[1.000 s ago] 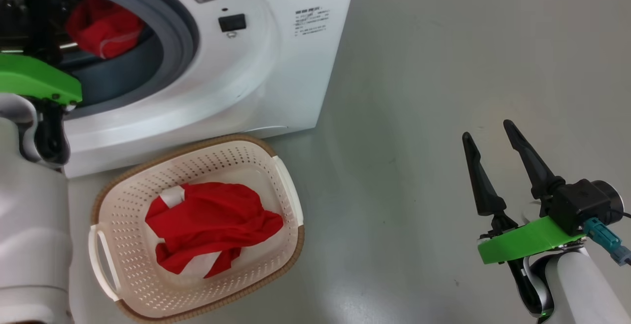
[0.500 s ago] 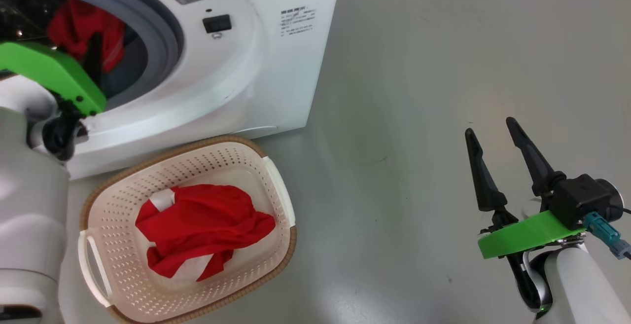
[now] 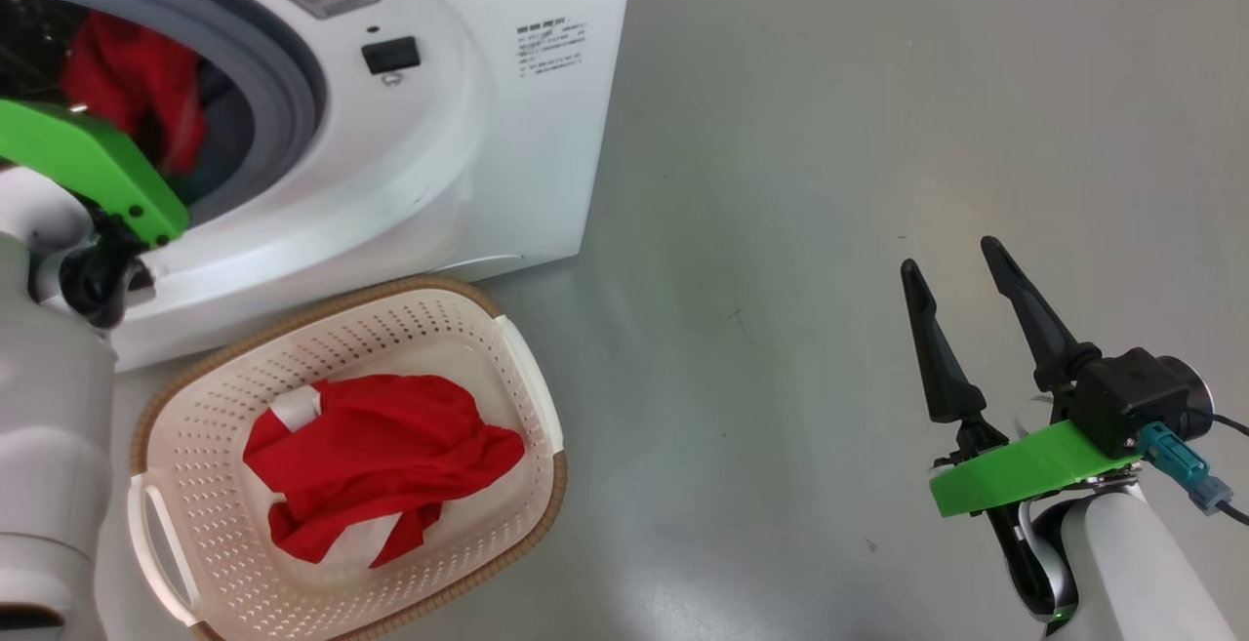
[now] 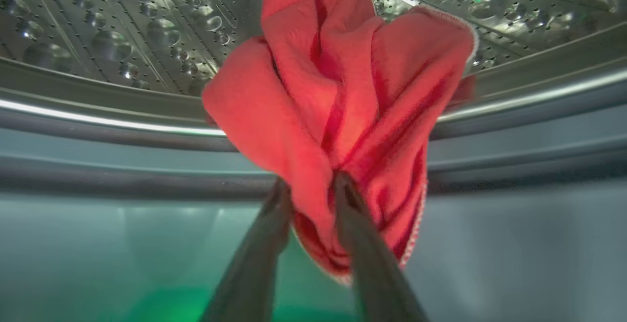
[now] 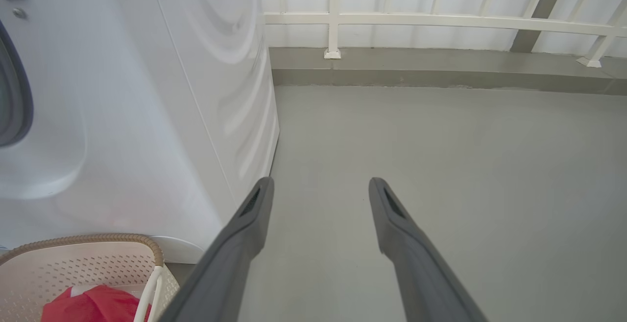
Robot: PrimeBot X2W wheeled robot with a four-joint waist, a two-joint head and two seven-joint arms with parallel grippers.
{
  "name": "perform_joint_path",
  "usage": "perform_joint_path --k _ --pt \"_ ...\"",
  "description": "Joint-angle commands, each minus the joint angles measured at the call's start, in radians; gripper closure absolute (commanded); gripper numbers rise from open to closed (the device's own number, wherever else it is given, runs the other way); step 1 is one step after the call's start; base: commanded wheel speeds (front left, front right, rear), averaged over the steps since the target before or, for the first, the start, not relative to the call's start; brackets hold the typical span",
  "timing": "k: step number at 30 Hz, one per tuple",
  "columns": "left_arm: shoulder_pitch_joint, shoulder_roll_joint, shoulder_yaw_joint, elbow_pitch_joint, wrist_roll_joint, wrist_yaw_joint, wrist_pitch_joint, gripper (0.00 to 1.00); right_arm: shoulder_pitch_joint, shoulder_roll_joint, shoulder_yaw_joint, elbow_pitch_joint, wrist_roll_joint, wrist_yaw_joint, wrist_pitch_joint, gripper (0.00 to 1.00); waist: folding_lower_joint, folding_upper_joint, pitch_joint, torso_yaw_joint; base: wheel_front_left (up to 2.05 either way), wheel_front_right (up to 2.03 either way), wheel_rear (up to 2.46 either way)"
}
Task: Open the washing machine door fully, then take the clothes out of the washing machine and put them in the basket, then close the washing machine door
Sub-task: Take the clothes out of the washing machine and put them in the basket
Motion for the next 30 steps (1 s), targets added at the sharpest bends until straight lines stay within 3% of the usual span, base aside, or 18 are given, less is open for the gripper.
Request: perform_joint_path --k 1,13,20,24,30 --pt "-0.016 0.052 0.007 -0.024 0.011 -0.003 -0.042 1.00 -0.004 -0.002 0.019 -0.026 0.013 0.006 -0.006 0.00 -0.0001 0.0000 0.003 -0.001 0.00 0.00 0.00" --pt "0.054 0.073 -0.014 -0.039 0.046 0.006 -0.349 1.00 0.000 0.005 0.017 -0.018 0.015 0.006 -0.006 0.00 -0.0001 0.0000 -0.037 0.020 0.00 0.00 0.00" --pt "0.118 0.078 -0.029 -0.075 0.059 0.000 -0.449 1.00 0.009 0.005 0.019 -0.009 0.013 0.006 -0.006 0.00 -0.0001 0.0000 -0.080 0.033 0.00 0.00 0.00" --pt "0.177 0.087 -0.021 -0.157 0.074 0.004 -0.464 1.00 0.015 0.006 0.023 -0.004 0.014 0.006 -0.006 0.00 -0.0001 0.0000 -0.110 0.041 0.00 0.00 0.00" --pt "0.336 0.082 0.032 -0.401 0.144 0.058 -0.465 1.00 0.022 0.005 0.032 0.005 0.017 0.006 -0.006 0.00 -0.0001 0.0000 -0.161 0.047 0.00 0.00 0.00"
